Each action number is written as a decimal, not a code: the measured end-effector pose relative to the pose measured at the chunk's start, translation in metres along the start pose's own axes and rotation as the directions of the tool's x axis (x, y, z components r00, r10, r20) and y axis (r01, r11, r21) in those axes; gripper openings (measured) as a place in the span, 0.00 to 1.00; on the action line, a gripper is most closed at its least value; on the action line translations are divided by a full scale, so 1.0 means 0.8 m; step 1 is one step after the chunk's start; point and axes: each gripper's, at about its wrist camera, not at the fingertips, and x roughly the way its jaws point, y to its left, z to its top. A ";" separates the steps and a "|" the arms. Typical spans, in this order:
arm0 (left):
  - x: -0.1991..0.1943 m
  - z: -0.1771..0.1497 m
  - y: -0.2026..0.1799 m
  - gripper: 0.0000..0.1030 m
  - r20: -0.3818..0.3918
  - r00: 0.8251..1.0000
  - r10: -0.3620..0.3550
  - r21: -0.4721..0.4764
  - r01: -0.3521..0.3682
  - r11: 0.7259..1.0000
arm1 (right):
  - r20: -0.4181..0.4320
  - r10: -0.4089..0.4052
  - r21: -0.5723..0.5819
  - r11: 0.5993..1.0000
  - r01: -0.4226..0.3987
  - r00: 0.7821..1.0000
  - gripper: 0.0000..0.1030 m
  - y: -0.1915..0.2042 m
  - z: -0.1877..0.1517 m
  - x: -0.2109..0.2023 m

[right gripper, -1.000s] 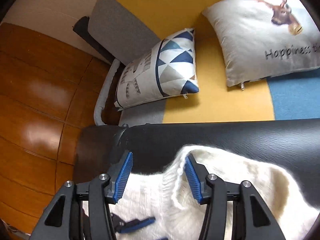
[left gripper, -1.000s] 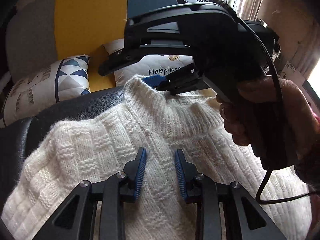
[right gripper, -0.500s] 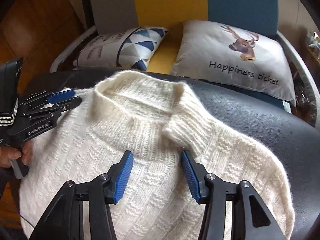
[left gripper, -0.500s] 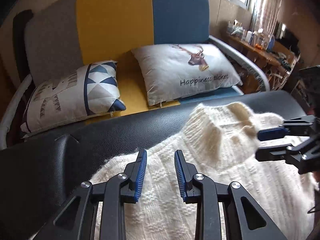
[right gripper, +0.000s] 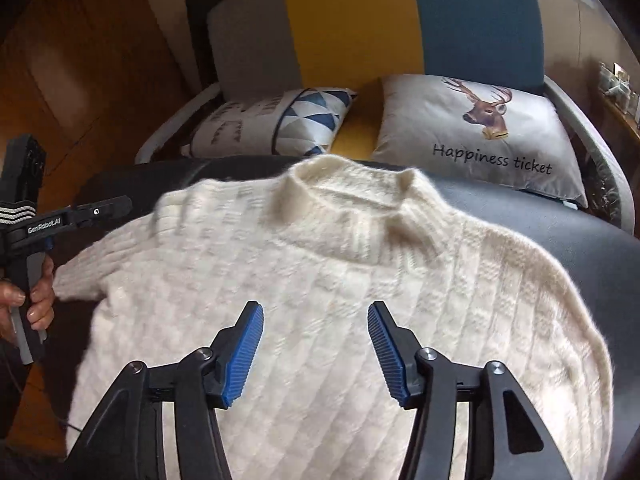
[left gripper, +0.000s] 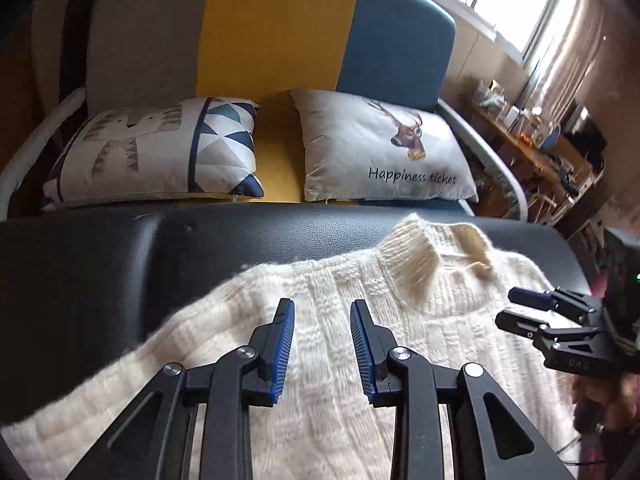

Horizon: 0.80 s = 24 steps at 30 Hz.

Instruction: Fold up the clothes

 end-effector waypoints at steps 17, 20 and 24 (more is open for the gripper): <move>-0.112 -0.191 0.097 0.30 -0.088 0.981 -0.174 -0.328 0.136 0.935 | -0.123 0.011 -0.092 0.996 -0.022 0.992 0.55 0.171 -0.115 0.020; -0.085 -0.181 0.084 0.32 -0.107 0.976 -0.190 -0.321 0.147 0.936 | -0.123 -0.028 -0.118 0.993 0.014 0.992 0.56 0.168 -0.123 0.020; -0.083 -0.172 0.066 0.06 -0.084 0.981 -0.174 -0.270 0.146 0.952 | -0.093 -0.054 -0.146 0.988 0.040 0.994 0.56 0.160 -0.140 0.013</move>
